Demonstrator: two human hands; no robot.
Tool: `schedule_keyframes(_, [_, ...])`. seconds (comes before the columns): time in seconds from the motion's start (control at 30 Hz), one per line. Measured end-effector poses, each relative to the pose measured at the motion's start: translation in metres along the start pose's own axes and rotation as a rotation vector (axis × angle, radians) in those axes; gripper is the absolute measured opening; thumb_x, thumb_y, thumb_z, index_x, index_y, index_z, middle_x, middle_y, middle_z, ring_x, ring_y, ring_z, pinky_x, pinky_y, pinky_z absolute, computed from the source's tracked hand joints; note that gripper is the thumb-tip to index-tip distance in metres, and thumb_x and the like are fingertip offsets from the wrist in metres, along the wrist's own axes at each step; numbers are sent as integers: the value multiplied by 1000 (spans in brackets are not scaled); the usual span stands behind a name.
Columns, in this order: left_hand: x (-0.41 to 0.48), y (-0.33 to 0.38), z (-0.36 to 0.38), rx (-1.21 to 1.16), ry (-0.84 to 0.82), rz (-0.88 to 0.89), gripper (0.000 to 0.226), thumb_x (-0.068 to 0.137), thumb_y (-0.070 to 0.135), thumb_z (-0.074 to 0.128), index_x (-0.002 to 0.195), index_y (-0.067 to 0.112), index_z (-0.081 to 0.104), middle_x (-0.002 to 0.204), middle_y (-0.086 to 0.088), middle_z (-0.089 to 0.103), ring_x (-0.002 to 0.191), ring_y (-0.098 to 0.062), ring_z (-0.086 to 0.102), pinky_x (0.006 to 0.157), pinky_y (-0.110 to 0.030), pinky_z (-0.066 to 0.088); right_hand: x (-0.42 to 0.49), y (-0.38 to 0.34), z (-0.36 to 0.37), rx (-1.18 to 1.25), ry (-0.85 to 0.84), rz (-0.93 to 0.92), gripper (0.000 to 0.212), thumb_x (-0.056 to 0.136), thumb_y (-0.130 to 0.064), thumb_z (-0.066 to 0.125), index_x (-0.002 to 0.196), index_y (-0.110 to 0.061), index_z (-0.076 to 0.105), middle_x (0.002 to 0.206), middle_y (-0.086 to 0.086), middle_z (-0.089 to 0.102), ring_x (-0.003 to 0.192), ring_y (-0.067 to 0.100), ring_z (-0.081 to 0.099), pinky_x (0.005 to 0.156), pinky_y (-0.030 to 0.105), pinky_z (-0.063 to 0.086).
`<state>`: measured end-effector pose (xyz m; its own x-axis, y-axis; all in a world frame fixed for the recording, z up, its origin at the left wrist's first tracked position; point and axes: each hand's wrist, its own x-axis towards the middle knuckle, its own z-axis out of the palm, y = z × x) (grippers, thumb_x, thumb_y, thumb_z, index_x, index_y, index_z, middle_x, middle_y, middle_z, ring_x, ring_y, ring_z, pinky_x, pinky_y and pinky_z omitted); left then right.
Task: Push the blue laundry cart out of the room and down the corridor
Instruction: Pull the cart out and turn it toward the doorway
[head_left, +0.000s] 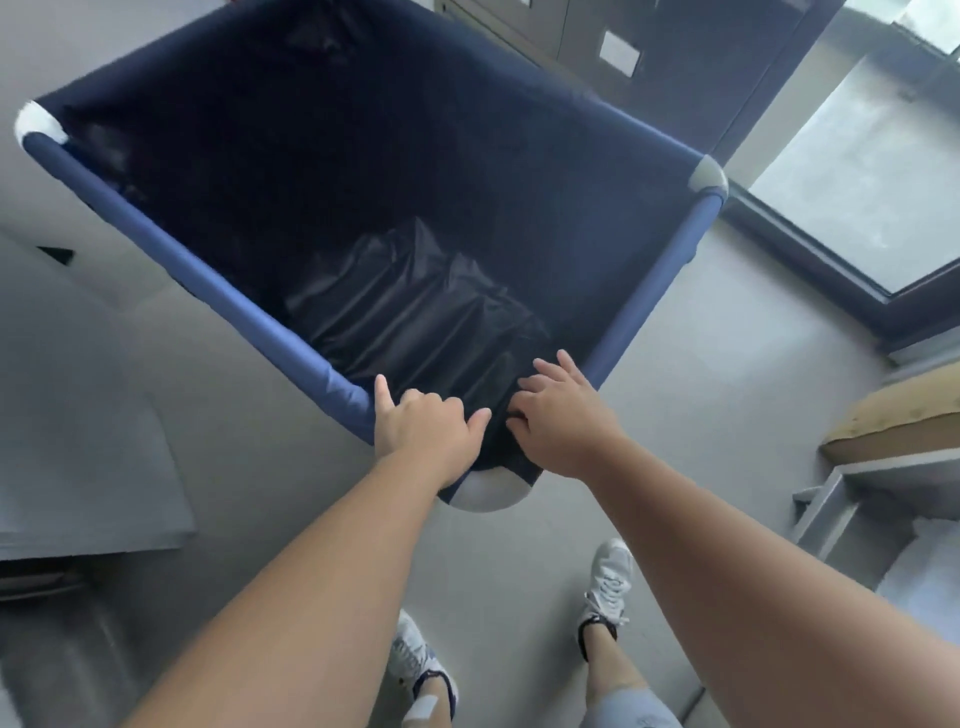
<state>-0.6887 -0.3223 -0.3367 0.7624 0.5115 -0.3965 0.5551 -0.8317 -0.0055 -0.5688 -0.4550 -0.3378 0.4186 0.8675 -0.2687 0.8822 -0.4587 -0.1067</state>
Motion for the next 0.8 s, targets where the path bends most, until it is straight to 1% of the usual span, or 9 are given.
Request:
schedule_keyframes(0.1, [5, 15, 5, -48, 33, -29, 70, 96, 64, 11, 103, 24, 68, 95, 1, 69, 104, -25, 58, 120, -58, 12, 7, 37, -1, -80, 53, -16, 53, 93, -56, 34, 109, -24, 72, 129, 2, 65, 142, 29, 36, 121, 54, 9])
schedule_keyframes(0.23, [7, 41, 5, -224, 36, -137, 63, 95, 66, 14, 101, 28, 64, 103, 5, 67, 107, -23, 57, 117, -51, 23, 22, 69, -5, -29, 136, -85, 62, 89, -59, 24, 106, -22, 72, 121, 0, 68, 132, 27, 47, 120, 46, 13])
schedule_keyframes(0.27, [6, 51, 4, -286, 23, -156, 58, 96, 64, 18, 102, 27, 62, 106, 4, 66, 106, -24, 57, 111, -48, 31, 25, 72, -6, -11, 149, -116, 60, 90, -56, 24, 104, -22, 71, 116, -1, 69, 127, 26, 51, 118, 42, 15])
schedule_keyframes(0.33, [5, 73, 3, -393, -22, -198, 45, 100, 53, 24, 100, 24, 59, 108, 0, 65, 95, -26, 57, 88, -44, 42, 28, 75, -7, 51, 139, -196, 51, 94, -50, 30, 105, -21, 70, 113, -1, 69, 126, 25, 52, 119, 40, 18])
schedule_keyframes(0.37, [5, 86, 3, -458, -35, -241, 39, 102, 46, 25, 97, 22, 56, 108, -1, 63, 89, -26, 55, 78, -42, 41, 27, 77, -6, 80, 136, -241, 45, 96, -45, 35, 107, -19, 70, 115, 0, 69, 129, 26, 51, 121, 41, 18])
schedule_keyframes(0.43, [5, 107, 2, -574, -8, -351, 32, 102, 39, 25, 90, 22, 49, 105, -1, 61, 83, -26, 53, 68, -38, 38, 28, 83, -8, 103, 139, -321, 37, 100, -38, 40, 107, -17, 70, 114, 2, 68, 130, 27, 49, 122, 41, 16])
schedule_keyframes(0.6, [8, 117, 2, -478, 141, -545, 38, 102, 38, 27, 92, 17, 56, 101, -3, 65, 79, -30, 58, 63, -36, 36, 38, 77, -12, 88, 100, -449, 39, 103, -31, 36, 100, -12, 70, 107, 4, 65, 125, 28, 49, 121, 39, 16])
schedule_keyframes(0.7, [9, 108, 4, -322, 201, -544, 42, 103, 40, 31, 89, 17, 63, 92, -4, 68, 74, -31, 62, 56, -34, 31, 47, 70, -14, 115, 50, -506, 36, 103, -28, 37, 113, -10, 67, 131, 9, 59, 143, 32, 32, 123, 45, 9])
schedule_keyframes(0.8, [14, 100, 3, -266, 231, -514, 47, 103, 39, 33, 84, 15, 69, 81, -5, 69, 67, -32, 63, 53, -33, 27, 57, 80, -21, 117, 51, -511, 39, 101, -38, 41, 120, -12, 64, 145, 10, 49, 150, 33, 19, 124, 47, 2])
